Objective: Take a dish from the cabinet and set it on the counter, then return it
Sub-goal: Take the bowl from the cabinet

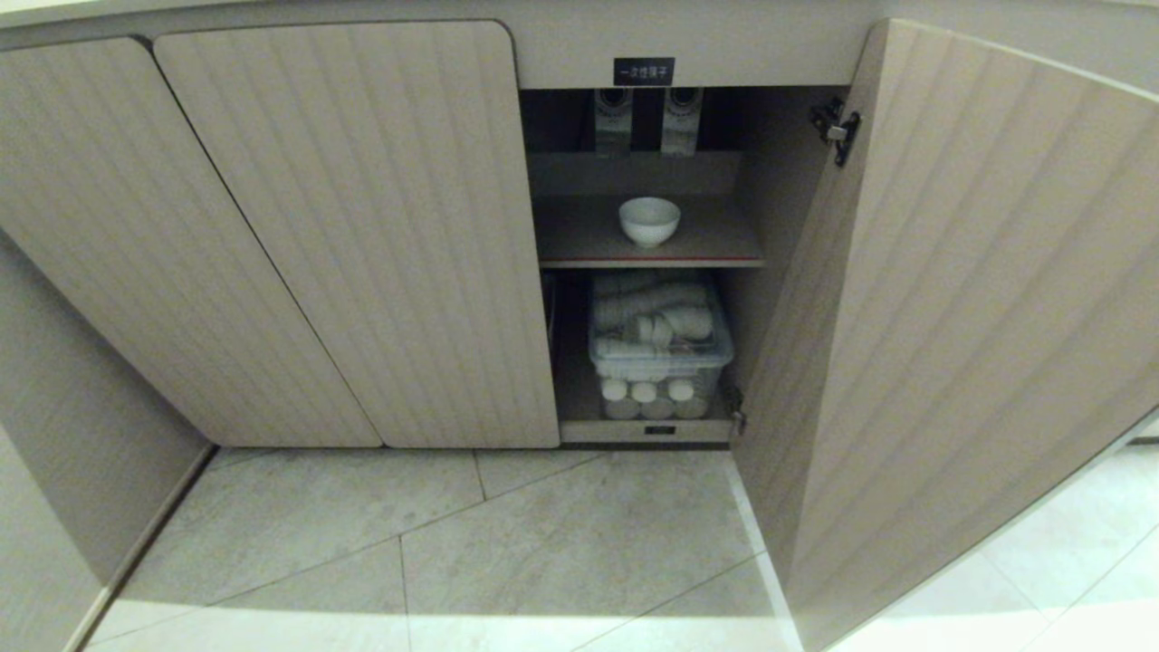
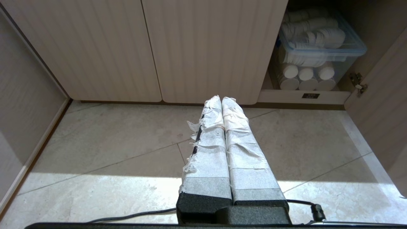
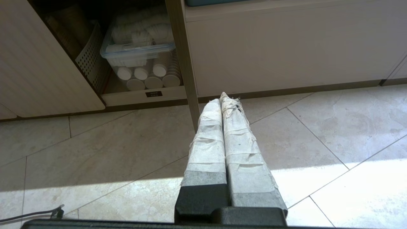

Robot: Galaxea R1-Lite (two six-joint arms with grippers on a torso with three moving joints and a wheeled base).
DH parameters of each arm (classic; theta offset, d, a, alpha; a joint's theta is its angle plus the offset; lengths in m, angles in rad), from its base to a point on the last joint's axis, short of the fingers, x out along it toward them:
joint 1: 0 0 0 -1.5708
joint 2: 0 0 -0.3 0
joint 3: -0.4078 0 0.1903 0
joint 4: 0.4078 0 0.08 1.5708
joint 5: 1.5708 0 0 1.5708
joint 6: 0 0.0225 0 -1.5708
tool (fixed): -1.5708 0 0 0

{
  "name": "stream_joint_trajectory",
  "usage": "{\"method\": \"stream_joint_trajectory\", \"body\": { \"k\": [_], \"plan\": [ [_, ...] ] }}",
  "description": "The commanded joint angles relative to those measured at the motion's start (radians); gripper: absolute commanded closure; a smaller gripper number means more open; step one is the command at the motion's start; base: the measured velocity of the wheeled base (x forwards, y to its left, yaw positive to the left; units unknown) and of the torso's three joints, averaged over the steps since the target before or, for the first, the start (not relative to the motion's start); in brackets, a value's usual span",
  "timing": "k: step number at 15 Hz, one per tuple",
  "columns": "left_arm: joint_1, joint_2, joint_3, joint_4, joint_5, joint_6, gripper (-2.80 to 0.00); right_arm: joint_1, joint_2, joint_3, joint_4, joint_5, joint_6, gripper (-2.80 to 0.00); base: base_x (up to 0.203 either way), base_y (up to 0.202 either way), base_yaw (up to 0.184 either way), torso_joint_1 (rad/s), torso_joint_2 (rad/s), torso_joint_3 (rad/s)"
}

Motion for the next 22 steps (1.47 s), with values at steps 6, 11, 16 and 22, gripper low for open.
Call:
{"method": "stream_joint_trajectory", "body": {
  "k": [6,11,16,22],
  "plan": [
    [0.001,0.000,0.000,0.000,0.000,-0.001,0.00,0.000,0.000,0.000,0.000,0.000,0.001,0.00,0.000,0.000,0.000,0.000,0.00,0.000],
    [0.000,0.000,0.000,0.000,0.000,0.001,0.00,0.000,0.000,0.000,0.000,0.000,0.001,0.00,0.000,0.000,0.000,0.000,0.00,0.000],
    [0.000,0.000,0.000,0.000,0.000,0.001,0.00,0.000,0.000,0.000,0.000,0.000,0.001,0.00,0.000,0.000,0.000,0.000,0.00,0.000],
    [0.000,0.000,0.000,0.000,0.000,-0.001,0.00,0.000,0.000,0.000,0.000,0.000,0.001,0.00,0.000,0.000,0.000,0.000,0.00,0.000]
  ]
}}
